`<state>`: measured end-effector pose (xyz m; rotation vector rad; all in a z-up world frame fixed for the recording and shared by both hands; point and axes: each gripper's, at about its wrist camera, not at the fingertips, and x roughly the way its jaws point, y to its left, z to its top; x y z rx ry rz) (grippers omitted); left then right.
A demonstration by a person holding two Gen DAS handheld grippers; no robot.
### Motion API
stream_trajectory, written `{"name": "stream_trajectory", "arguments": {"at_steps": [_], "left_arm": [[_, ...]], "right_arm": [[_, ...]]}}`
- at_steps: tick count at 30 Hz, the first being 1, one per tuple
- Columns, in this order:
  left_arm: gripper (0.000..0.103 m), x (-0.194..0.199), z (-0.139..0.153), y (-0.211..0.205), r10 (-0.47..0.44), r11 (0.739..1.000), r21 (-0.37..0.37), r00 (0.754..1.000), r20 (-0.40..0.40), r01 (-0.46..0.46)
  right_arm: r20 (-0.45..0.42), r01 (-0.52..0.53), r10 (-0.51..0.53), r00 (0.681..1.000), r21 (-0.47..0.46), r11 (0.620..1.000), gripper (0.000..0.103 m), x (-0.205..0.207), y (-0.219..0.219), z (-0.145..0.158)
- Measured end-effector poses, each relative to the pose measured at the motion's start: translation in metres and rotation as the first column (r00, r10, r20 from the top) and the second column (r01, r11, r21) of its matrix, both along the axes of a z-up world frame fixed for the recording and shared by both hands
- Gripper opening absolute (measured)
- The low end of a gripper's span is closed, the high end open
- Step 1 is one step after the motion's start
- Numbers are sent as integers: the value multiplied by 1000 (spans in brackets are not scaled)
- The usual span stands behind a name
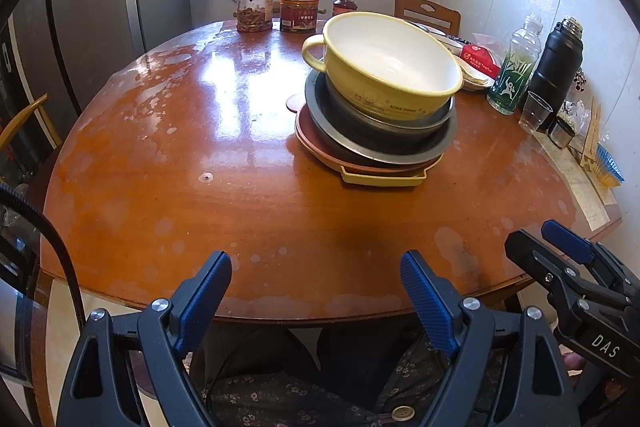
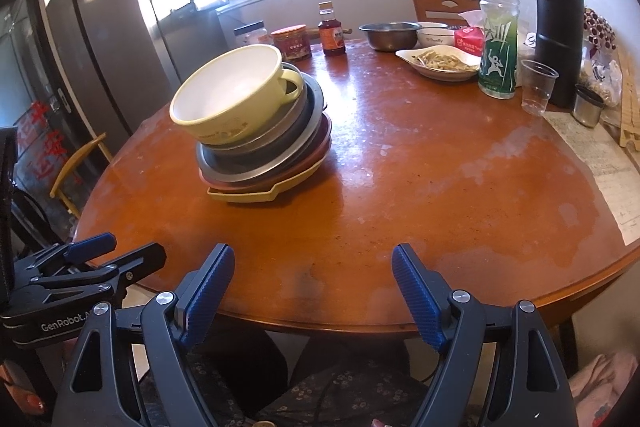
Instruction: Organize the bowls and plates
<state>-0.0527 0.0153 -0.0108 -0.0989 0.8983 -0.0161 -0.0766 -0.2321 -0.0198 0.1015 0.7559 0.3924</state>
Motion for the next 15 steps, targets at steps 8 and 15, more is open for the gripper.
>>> {"name": "stream_trajectory", "arguments": {"at_steps": [8, 15], "left_arm": [[86, 0, 1, 1, 0, 1000, 4, 1000, -3, 0], [86, 1, 0, 1, 0, 1000, 0, 1000, -7, 0]], "right_arm": [[9, 2, -2, 1000, -6, 1000, 82, 0, 1, 2], [5, 2, -2, 1000, -12, 1000, 82, 1, 1, 1]]}}
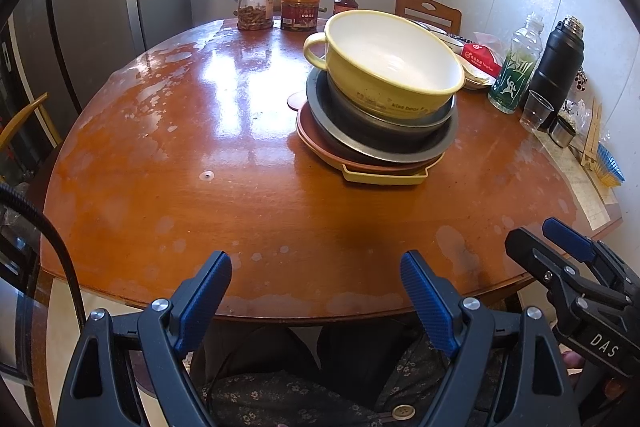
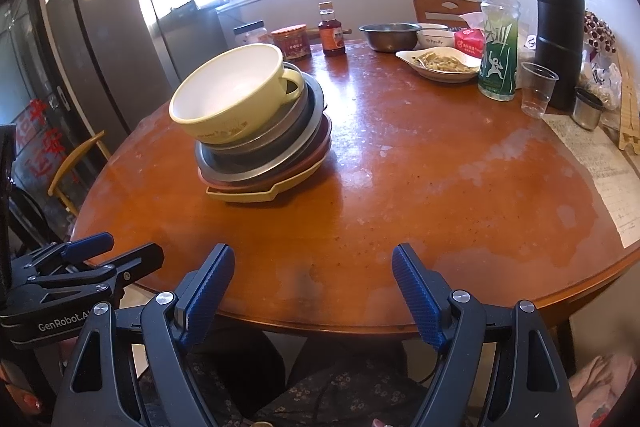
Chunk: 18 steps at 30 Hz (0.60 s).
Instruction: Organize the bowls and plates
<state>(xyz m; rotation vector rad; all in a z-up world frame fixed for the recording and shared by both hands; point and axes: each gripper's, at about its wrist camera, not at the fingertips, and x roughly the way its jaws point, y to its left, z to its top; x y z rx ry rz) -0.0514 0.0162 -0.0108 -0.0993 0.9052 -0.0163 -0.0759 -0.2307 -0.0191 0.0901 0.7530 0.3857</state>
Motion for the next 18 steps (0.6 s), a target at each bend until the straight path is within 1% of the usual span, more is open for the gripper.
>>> {"name": "stream_trajectory", "arguments": {"at_steps": [18], "left_arm": [[86, 1, -3, 2, 0, 1000, -6, 1000, -11, 0]], "right_arm": [[9, 7, -6, 1000, -22, 1000, 82, 1, 2, 0]]}}
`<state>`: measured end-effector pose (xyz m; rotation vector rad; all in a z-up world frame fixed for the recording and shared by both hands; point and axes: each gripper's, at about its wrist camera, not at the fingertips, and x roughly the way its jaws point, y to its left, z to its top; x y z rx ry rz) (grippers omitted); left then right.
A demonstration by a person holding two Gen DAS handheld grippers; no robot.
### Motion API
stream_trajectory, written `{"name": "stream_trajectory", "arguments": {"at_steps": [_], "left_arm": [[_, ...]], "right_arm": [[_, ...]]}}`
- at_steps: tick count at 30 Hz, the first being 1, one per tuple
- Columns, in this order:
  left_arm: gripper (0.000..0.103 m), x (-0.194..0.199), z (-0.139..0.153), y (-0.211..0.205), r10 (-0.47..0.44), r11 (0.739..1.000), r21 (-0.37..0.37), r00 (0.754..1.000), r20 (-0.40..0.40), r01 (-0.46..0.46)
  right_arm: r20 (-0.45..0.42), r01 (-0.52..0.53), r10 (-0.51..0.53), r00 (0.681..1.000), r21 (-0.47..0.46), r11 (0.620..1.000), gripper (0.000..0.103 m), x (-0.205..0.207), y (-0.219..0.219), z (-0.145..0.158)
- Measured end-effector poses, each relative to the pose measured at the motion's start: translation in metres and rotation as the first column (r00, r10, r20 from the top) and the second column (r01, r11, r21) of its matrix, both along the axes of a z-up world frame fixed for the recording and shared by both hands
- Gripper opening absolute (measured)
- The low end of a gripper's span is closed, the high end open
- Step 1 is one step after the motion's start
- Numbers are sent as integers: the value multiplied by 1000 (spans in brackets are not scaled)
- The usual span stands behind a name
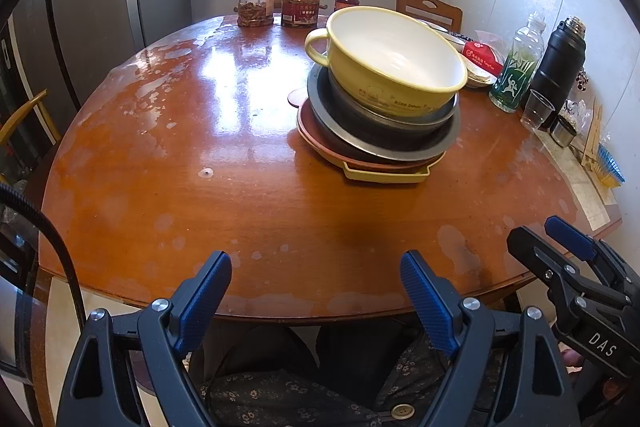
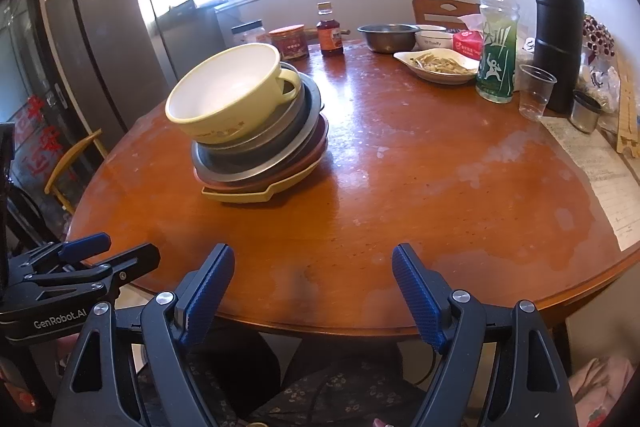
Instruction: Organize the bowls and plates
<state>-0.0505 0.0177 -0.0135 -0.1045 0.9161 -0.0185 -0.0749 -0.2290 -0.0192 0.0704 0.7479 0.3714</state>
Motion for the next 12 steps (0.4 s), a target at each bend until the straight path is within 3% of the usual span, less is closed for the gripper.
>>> {"name": "stream_trajectory", "arguments": {"at_steps": [12], "left_arm": [[86, 11, -1, 9, 22, 1000, -2, 1000, -8, -22]], "right_arm": [[4, 11, -11, 1000, -27, 1000, 82, 11, -2, 0]]}}
